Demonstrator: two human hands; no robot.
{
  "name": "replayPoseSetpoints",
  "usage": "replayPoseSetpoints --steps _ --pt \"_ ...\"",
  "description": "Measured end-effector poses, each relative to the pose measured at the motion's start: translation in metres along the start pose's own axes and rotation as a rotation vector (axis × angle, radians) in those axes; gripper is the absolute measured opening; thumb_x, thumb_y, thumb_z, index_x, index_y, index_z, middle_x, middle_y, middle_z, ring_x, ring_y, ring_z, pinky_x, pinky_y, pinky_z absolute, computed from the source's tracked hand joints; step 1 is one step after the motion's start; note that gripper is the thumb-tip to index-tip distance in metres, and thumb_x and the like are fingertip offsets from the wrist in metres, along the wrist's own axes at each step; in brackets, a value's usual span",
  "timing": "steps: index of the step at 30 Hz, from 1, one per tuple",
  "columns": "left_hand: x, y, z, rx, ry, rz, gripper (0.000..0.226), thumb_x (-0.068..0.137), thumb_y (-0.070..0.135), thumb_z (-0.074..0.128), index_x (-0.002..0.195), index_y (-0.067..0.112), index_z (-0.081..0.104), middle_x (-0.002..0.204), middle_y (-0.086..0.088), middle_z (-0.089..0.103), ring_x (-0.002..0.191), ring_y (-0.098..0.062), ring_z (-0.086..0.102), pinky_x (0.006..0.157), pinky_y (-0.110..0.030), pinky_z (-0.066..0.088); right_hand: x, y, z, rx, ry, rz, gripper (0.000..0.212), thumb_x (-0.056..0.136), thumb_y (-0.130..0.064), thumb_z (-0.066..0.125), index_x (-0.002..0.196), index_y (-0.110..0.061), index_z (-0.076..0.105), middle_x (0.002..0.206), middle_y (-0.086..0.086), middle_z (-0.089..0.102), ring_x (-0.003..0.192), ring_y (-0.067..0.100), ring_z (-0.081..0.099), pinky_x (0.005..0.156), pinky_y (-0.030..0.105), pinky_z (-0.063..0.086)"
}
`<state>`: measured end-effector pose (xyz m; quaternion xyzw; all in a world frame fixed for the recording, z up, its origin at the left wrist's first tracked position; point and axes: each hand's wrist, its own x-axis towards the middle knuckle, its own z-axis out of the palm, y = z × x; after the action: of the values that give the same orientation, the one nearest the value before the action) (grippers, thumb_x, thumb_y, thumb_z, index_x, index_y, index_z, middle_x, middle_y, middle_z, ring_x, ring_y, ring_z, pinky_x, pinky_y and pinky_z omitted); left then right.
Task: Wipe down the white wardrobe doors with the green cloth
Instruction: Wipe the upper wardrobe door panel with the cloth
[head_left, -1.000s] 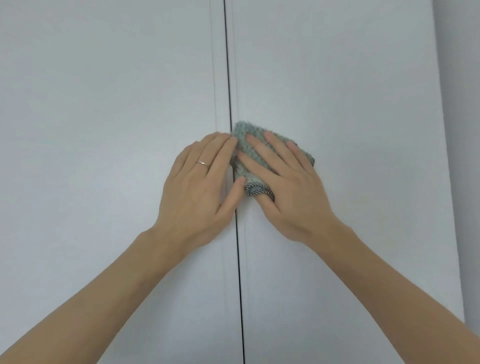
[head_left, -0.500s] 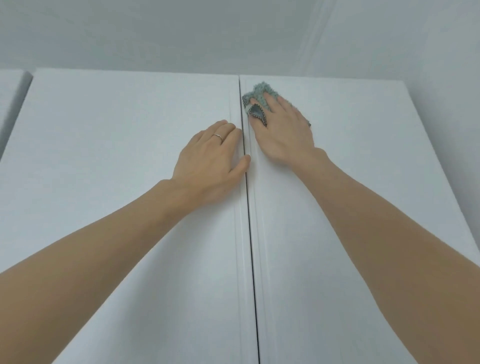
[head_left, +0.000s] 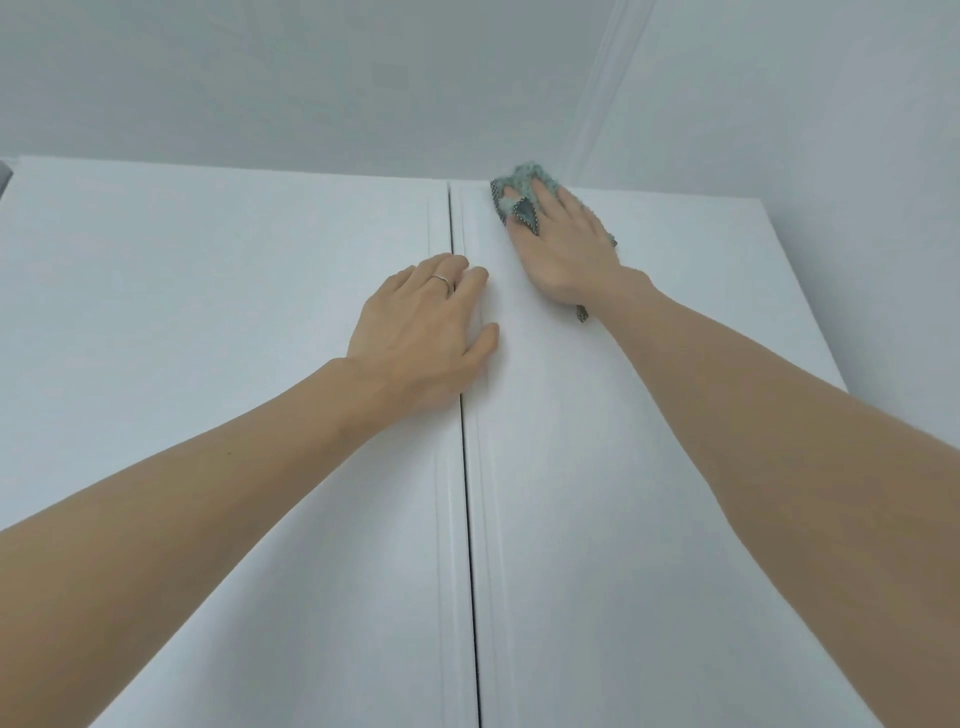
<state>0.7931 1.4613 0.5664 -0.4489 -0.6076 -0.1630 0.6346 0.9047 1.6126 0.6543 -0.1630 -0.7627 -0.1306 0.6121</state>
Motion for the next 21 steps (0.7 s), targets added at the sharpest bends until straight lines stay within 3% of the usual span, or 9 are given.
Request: replayPoseSetpoints --steps 6,9,12,15,18,21 --pt "0.003 0.000 -0.001 0.022 0.026 0.037 0.050 0.107 0.045 0.039 0.149 0.018 0.047 0.161 -0.003 0.038 0.151 -0.020 0.029 0.115 -0.034 0.025 0.005 0.113 -0.020 0.023 0.096 0.114 0.088 0.084 -0.067 0.006 0.159 -0.027 0.029 0.169 -0.001 0.023 0.156 0.017 0.016 0.128 0.039 0.012" --pt "0.000 -0.002 -0.001 -0.004 0.047 0.030 0.054 0.105 0.048 0.034 0.144 0.017 0.052 0.159 -0.004 0.041 0.149 -0.020 0.032 0.113 -0.033 0.028 -0.018 0.133 -0.035 0.074 0.110 0.331 0.083 0.091 -0.066 0.014 0.163 -0.025 0.018 0.171 -0.002 0.015 0.157 0.018 0.012 0.129 0.040 0.008" --pt "-0.002 -0.005 -0.001 -0.041 0.027 0.040 0.050 0.106 0.047 0.043 0.146 0.018 0.049 0.160 -0.001 0.038 0.154 -0.018 0.024 0.114 -0.034 0.028 -0.032 0.125 -0.039 0.060 0.077 0.463 0.069 0.106 -0.053 0.021 0.164 -0.019 0.004 0.172 -0.001 0.002 0.158 0.017 0.000 0.128 0.039 0.001" --pt "-0.003 -0.007 0.000 -0.074 0.007 0.054 0.052 0.105 0.045 0.046 0.149 0.018 0.045 0.161 0.002 0.035 0.157 -0.016 0.018 0.115 -0.034 0.027 -0.029 0.094 -0.032 0.047 0.093 0.413 0.066 0.108 -0.049 0.017 0.164 -0.017 0.000 0.172 -0.001 -0.004 0.158 0.019 -0.005 0.128 0.039 -0.004" --pt "-0.005 -0.011 0.002 -0.138 0.028 0.052 0.061 0.104 0.044 0.045 0.159 0.022 0.031 0.158 0.003 0.036 0.142 -0.023 0.036 0.100 -0.038 0.042 -0.032 0.042 -0.010 0.011 0.107 0.208 0.061 0.109 -0.049 0.020 0.164 -0.027 0.006 0.172 -0.001 0.000 0.159 0.021 -0.001 0.128 0.042 -0.002" --pt "-0.005 -0.012 0.002 -0.287 0.062 0.006 0.072 0.107 0.039 0.042 0.167 0.025 0.006 0.163 0.002 0.029 0.122 -0.026 0.050 0.084 -0.036 0.037 -0.048 -0.015 0.017 -0.030 0.054 -0.036 0.058 0.109 -0.047 0.023 0.163 -0.037 0.004 0.172 -0.005 -0.003 0.158 0.019 -0.005 0.128 0.043 -0.004"
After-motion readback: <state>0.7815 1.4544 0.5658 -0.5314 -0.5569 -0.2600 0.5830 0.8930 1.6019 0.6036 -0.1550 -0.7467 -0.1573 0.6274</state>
